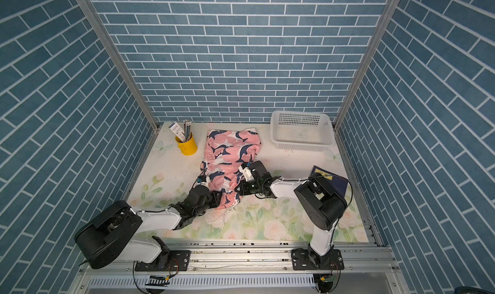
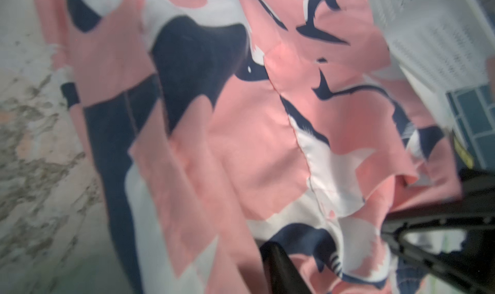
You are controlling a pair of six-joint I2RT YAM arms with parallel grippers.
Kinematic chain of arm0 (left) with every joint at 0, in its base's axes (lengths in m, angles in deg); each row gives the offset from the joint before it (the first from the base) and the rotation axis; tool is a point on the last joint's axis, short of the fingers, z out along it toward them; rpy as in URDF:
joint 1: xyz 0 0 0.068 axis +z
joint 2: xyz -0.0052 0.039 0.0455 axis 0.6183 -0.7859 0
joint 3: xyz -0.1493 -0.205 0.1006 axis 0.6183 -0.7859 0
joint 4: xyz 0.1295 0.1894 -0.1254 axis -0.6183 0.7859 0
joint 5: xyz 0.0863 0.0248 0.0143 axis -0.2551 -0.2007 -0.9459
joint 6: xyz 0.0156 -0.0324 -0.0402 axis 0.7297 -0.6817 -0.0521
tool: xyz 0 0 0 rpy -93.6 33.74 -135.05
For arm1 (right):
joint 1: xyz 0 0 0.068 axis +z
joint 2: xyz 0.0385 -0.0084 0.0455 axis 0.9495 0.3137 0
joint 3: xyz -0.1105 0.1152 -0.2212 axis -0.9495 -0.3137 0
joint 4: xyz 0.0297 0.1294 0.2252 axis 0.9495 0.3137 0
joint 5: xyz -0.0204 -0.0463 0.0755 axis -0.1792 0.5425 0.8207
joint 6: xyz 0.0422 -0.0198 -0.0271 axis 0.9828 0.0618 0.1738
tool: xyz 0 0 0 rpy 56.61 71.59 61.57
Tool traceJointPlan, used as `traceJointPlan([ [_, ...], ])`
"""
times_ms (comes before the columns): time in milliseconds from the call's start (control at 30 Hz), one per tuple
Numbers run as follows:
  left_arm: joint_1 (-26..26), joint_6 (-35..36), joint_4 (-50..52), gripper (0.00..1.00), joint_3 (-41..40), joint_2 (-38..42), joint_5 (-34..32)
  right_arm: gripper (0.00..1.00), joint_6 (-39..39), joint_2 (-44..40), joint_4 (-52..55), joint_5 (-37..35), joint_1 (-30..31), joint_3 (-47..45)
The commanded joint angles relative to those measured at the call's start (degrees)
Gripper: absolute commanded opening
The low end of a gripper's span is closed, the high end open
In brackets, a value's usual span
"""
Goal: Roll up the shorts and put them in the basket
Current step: Roll the shorts at the center of the board.
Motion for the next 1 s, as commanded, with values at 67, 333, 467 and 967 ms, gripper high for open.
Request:
traceJointPlan([
  [67,0.17,-0.26,0.53,0.15,1.52,-0.73,3.36,0.13,-0.07,-0.87,1.24,0.36,-0.05,0.21],
  [333,0.17,1.35,7.1,0.0,5.63,2.09,3.25,0.36,-1.04,-1.41,2.93,-1.06,-0.1,-0.65],
  [467,0.3,1.42,9.31,0.0,6.97,2.72,3.47,0.4,-2.37,-2.16,4.58,-2.07,-0.15,-0.74],
  [967,1.61,0.65,10.62,0.0,7.14,3.54,4.59,0.27,-0.45,-2.02,1.79,0.33,-0.33,-3.95],
])
